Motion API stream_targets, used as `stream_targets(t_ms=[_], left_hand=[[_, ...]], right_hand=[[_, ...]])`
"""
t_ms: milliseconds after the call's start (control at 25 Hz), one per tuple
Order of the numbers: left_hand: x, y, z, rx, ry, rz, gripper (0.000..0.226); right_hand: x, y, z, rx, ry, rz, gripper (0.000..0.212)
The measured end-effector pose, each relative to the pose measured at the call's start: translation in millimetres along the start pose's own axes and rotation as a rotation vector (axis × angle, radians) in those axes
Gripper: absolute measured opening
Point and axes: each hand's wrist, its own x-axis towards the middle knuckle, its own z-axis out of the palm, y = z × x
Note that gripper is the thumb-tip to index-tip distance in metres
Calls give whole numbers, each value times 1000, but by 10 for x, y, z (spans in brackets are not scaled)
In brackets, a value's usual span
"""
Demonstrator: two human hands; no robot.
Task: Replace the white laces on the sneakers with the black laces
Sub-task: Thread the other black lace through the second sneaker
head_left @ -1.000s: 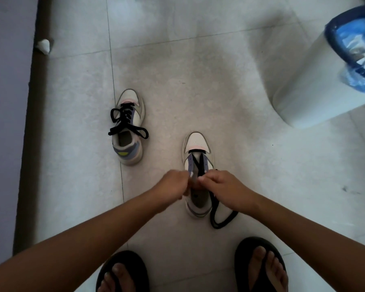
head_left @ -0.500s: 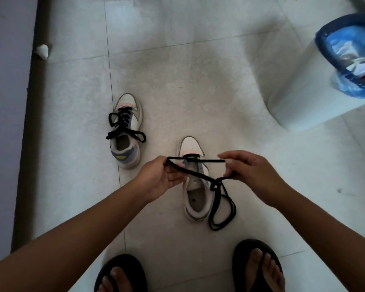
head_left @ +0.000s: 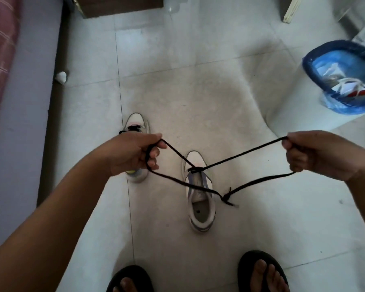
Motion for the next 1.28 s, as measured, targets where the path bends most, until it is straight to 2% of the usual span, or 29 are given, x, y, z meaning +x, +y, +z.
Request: stream_targets(t_ms=[200,400,520,600,640,720,800,880,960,1040,1080,1160,1280], left_hand=[[-429,707,-8,46,1,245,27],[-805,1303,-5,129,46,421,26],[-1052,1693,42,57,88,505,27],[-1240,1960,40,-30,66,588,29],[-1341,2088,23,-66,51,635,30],[-1494,2298,-6,-121,16,706,31],[-1606,2438,-26,-175,-16,758,26],[-1649,2487,-10,-169,-37,796,22],[-1644,2485,26,-116,-69,830,29],[-1635,2461,68,-124,-36,859,27],[-1632,2447,80,-156,2,860,28],[-1662,2408,103,-226,65,874,38],[-1755,2344,8,-352,80,961,40]], right_hand=[[-227,-770,47,-78,3,-261,29],[-336,-1467,46,-24,-96,-496,18],[-280,-1894,-68,91,-314,-540,26],[-252,-2013,-130,263,-415,-464,41],[-257,-2129,-232,288,-372,-488,44],[-266,-2374,-408,315,-389,-563,54],[-367,-2589,-453,244,-405,-659,62],[-464,-2622,-376,233,-297,-733,52],[-498,-2594,-188,192,-121,-761,41],[-277,-2645,-62,355,-256,-705,42],[-263,-2656,0,401,-286,-751,44],[-332,-2619,73,398,-265,-858,41],[-304,-2606,-32,508,-173,-878,23]])
